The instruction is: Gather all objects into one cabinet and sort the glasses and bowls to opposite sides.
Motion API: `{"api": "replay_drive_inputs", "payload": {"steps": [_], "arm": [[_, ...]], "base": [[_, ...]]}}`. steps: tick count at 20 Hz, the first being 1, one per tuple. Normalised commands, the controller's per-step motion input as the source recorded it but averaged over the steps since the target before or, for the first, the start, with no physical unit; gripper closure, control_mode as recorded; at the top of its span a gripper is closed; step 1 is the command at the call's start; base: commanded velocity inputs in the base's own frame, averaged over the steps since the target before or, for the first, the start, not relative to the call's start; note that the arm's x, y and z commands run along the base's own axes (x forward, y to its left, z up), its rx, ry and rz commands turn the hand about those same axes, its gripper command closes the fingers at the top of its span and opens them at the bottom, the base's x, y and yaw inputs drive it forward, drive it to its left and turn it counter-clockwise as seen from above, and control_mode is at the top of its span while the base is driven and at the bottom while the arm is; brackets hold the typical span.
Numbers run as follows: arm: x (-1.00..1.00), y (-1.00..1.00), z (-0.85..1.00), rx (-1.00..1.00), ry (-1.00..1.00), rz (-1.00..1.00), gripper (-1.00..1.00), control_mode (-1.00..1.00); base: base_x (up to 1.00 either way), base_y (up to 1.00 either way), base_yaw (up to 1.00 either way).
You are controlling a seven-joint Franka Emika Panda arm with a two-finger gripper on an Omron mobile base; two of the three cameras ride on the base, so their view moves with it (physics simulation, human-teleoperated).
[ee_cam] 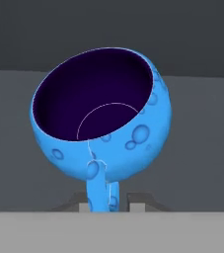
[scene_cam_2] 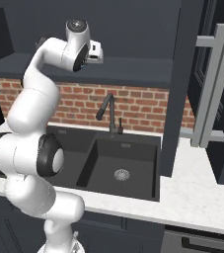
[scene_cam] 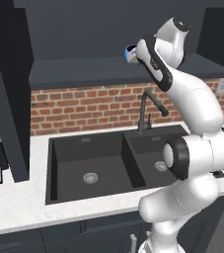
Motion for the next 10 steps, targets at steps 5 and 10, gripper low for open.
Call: {"api": "replay_drive_inputs", "payload": {"steps": [5,10], "arm": [[-0.61,0.01,0.00,0.00,-0.04,0.18,1.00,-1.00],[-0.99,0.00,0.02,0.00,-0.07,0.21,1.00,-1.00]], "base": [[0.00,0.00,0.00],[0.00,0.00,0.00]]}}
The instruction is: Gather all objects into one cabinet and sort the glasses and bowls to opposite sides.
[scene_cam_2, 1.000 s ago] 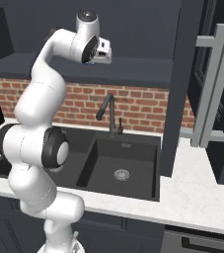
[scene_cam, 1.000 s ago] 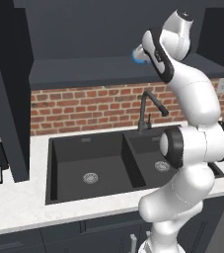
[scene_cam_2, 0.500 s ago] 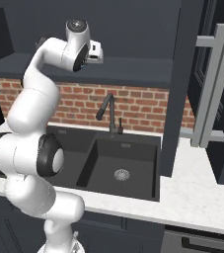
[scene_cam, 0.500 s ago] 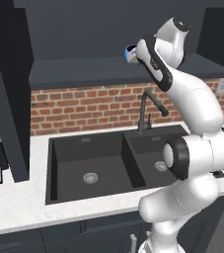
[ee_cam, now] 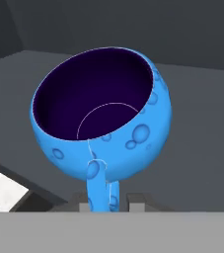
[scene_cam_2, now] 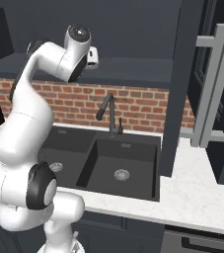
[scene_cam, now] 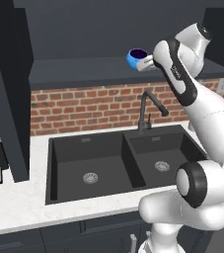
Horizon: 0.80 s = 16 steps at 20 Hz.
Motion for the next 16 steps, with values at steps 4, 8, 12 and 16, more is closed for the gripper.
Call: {"api": "replay_drive_inputs", "payload": {"steps": [4,8,12,16], "arm": [[-1.00,0.00,0.02,0.00,-0.14,0.18,1.00,-1.00],[-0.98,0.03,0.07,0.00,-0.17,0.06,1.00,-1.00],[-0.90,0.09,0.11,0.00,-0.09,0.01,1.00,-1.00],[-0.85,0.11,0.15,0.00,0.01,0.00,1.00,-1.00]], "base": [[0.00,0.00,0.00],[0.00,0.00,0.00],[0.00,0.00,0.00],[0.00,0.00,0.00]]}}
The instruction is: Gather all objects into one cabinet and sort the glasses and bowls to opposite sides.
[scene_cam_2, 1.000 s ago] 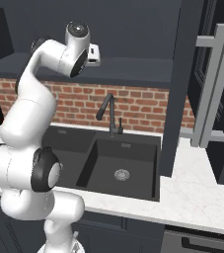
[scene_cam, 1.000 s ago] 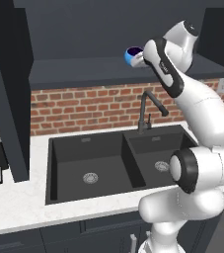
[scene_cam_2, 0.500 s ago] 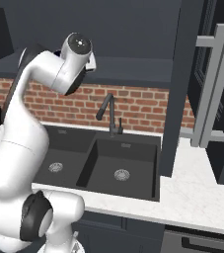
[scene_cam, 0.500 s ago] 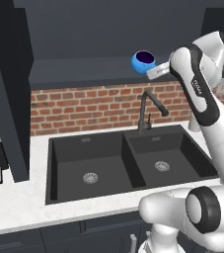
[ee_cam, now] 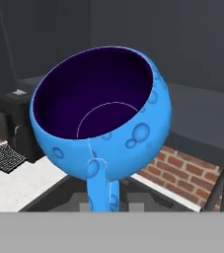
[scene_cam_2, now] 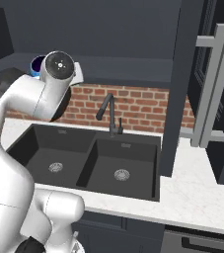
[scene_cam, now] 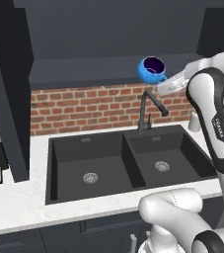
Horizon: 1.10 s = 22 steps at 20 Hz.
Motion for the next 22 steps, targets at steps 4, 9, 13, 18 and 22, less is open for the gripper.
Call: {"api": "replay_drive_inputs", "payload": {"steps": [4,9,13,18,22], "arm": [[-0.75,0.14,0.10,0.00,0.08,0.00,1.00,-1.00],[-0.59,0.20,0.06,0.00,0.13,0.00,1.00,-1.00],[-0.37,0.30,0.07,0.00,0.25,-0.03,1.00,-1.00],[-0.29,0.23,-0.01,0.00,0.14,-0.01,1.00,-1.00],[-0.11,0.04,-0.19,0.00,0.01,0.00,1.00,-1.00]], "base": [[0.00,0.00,0.00],[0.00,0.00,0.00],[0.00,0.00,0.00],[0.00,0.00,0.00],[0.00,0.00,0.00]]}}
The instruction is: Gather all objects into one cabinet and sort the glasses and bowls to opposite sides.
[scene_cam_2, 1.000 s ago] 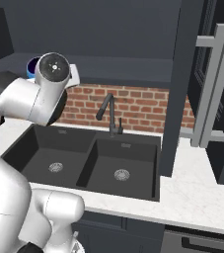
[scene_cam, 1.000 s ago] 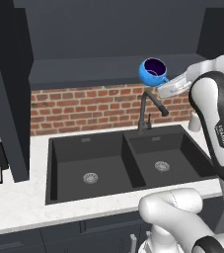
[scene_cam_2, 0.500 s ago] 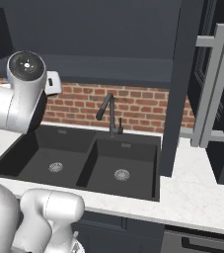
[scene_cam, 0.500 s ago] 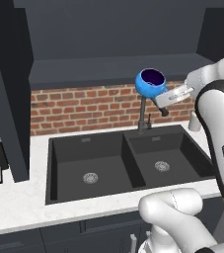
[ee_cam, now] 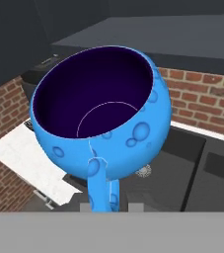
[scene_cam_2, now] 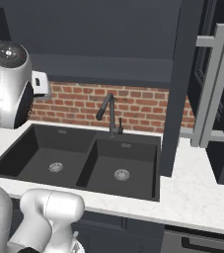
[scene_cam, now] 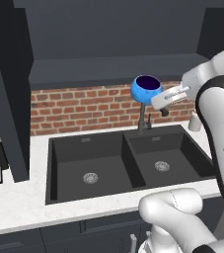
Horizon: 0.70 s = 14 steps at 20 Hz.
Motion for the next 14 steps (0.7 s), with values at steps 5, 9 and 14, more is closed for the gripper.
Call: {"api": "replay_drive_inputs", "payload": {"steps": [5,9,14], "arm": [[-0.09,0.00,-0.22,0.00,0.00,0.00,1.00,-1.00],[-0.01,0.00,-0.03,0.00,0.00,0.00,1.00,-1.00],[0.00,0.00,0.00,0.00,0.00,0.00,1.00,-1.00]], "base": [[0.00,0.00,0.00],[0.00,0.00,0.00],[0.00,0.00,0.00]]}}
